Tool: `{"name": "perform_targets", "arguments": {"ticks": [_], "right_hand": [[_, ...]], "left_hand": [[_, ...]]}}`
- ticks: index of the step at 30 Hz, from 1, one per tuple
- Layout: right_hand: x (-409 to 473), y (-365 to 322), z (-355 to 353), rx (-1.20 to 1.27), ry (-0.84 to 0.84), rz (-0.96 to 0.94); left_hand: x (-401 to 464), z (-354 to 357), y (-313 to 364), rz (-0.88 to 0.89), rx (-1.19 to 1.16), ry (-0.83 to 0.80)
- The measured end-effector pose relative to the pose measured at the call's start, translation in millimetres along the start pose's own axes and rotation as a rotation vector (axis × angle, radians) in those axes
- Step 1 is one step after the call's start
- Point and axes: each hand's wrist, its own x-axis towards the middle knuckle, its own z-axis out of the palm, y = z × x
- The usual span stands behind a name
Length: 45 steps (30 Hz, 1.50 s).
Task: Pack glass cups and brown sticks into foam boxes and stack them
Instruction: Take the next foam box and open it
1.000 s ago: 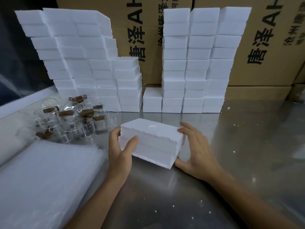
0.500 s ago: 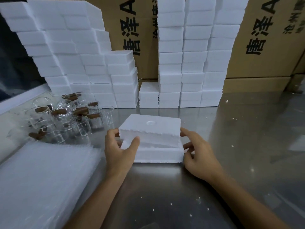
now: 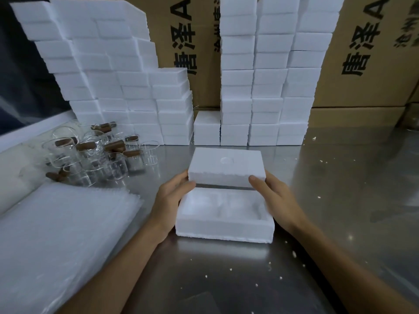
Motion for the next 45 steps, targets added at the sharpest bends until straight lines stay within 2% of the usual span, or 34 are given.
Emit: {"name": "perform_targets", "arguments": {"ticks": [4,9,15,23,27,29,31,34,39,42,45], "right_hand": [[8,-4,-1,-0.102,0.024,0.092],[18,-5,4,-0.279,0.084,0.160],[24,1,2,-0.166,0.103,0.208],[23,4,9,-0.076,0.256,0.253],[19,1,12,-0.077,0.265,0.218],[18,-1,13,-0.074,0.268,0.200],[17,-3,11,-0.055,0.254,0.193],[14,-4,10,-0.071,0.184,0.152],[2,-12,13,-0.124,0.184,0.154],[1,-32,11,-0.462,0.165,0.153],[8,-62,22,-0.849,0.161,0.051]], "left_hand": [[4,-3,-1,-0.042,0.047,0.001],[12,-3,-9,-0.129,0.301,0.279],[11,-3,-15,-0.082,0.407,0.473],[10,-11,-14,-0.088,0.387,0.501],[14,-21,-13,-0.068,0.397,0.520],[12,-21,-11,-0.058,0.359,0.474],[14,-23,-12,-0.015,0.339,0.349],[12,-25,-9,0.016,0.423,0.196],[5,-28,-4,0.048,0.364,0.129],[5,-29,-1,0.028,0.347,0.064],[6,-30,-2,0.025,0.340,0.060]]}}
